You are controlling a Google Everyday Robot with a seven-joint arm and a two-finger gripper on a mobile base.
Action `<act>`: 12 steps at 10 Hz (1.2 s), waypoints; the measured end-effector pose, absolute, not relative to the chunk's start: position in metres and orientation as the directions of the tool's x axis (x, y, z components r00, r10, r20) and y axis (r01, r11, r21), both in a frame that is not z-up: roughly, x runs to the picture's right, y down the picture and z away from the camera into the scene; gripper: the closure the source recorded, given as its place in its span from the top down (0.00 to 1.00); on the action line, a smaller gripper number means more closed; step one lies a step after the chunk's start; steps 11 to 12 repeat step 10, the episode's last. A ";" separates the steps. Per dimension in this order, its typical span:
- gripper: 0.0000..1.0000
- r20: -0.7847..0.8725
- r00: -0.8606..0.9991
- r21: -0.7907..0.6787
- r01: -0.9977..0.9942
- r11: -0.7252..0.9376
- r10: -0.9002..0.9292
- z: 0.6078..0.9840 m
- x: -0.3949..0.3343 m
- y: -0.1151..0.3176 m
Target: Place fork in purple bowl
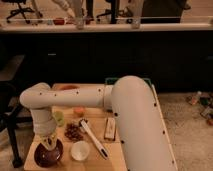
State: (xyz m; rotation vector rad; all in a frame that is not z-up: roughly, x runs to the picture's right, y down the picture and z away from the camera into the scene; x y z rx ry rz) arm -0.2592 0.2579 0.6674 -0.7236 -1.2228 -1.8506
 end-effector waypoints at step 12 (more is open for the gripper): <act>0.80 0.795 -0.529 0.479 0.848 -0.227 -0.298 0.667 -0.259 0.258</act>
